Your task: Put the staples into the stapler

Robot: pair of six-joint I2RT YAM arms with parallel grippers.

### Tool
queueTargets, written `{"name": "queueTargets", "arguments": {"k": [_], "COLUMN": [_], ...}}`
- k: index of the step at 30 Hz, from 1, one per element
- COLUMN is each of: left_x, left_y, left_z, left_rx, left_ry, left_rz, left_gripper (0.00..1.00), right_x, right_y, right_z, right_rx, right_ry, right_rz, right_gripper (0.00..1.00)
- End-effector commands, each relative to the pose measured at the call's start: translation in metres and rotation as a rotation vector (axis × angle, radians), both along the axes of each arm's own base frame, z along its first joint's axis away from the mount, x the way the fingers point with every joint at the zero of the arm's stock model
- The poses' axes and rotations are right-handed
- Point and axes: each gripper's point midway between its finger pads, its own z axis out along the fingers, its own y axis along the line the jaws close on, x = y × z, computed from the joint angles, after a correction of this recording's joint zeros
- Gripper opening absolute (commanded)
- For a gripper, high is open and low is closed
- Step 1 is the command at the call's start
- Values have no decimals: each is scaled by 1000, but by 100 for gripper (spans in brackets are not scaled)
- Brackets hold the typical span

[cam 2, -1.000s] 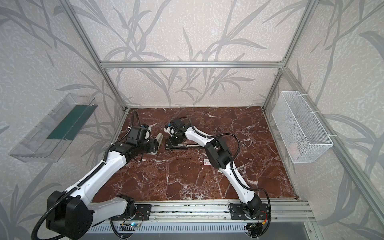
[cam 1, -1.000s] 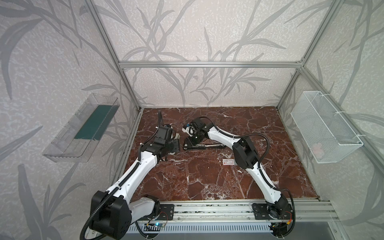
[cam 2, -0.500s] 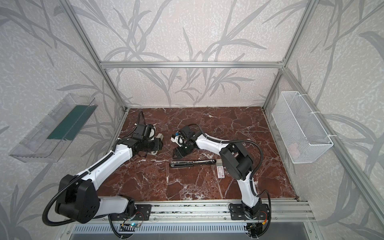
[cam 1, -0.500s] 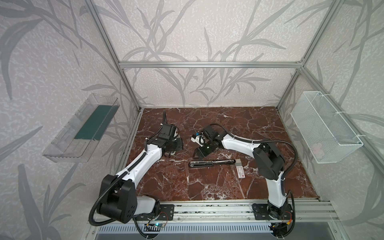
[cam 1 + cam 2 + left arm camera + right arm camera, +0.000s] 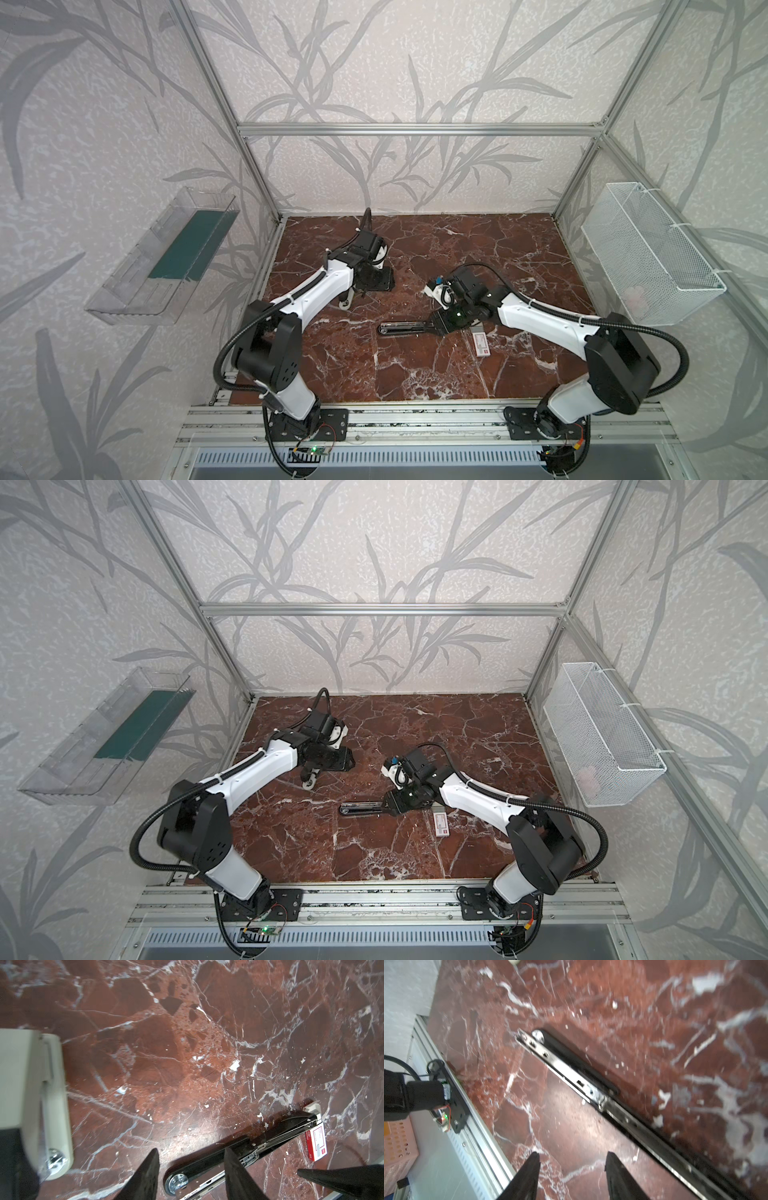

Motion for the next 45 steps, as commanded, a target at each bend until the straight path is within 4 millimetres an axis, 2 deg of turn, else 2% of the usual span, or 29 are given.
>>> {"name": "queueTargets", "arguments": {"k": [1,6,10,17,24,28,32,35,39,42,45], "left_x": [-22,-31,-45,-69,-73,-79,-90,-98,-94,-90,-88], "left_y": [-2,-2,5,19,21,12,2,-4,-20,-33,-39], "left_z": [-25,-53,-65,-77,-71,-72,-82,-89,-84,-82,-86], "left_rx": [104,158,180,192,149,74,14,4,-70,-122,-131], "left_ry": [143,221,256,284,250,259,296,319,295,292,303], "left_rz": [-83,-98,-97,-62,2,34,45,41,40,38,30], "left_gripper": [48,46,46,44,44,44,42,41,41,41,41], "right_x": [-19,-20,-2,49,107,139,163,173,181,180,174], "right_y": [-15,-22,-20,-11,13,26,37,45,51,47,30], "right_z": [-13,-37,-47,-54,-50,-47,-49,-50,-48,-46,-34], "right_rx": [-27,-59,-67,-55,-26,-15,-10,-7,1,-25,-77], "right_ry": [68,112,104,68,8,-25,-43,-47,-52,-59,-94], "right_rz": [-36,-55,-94,-182,-224,-239,-237,-226,-208,-200,-211], "right_gripper": [50,49,50,52,53,53,53,53,53,53,53]}}
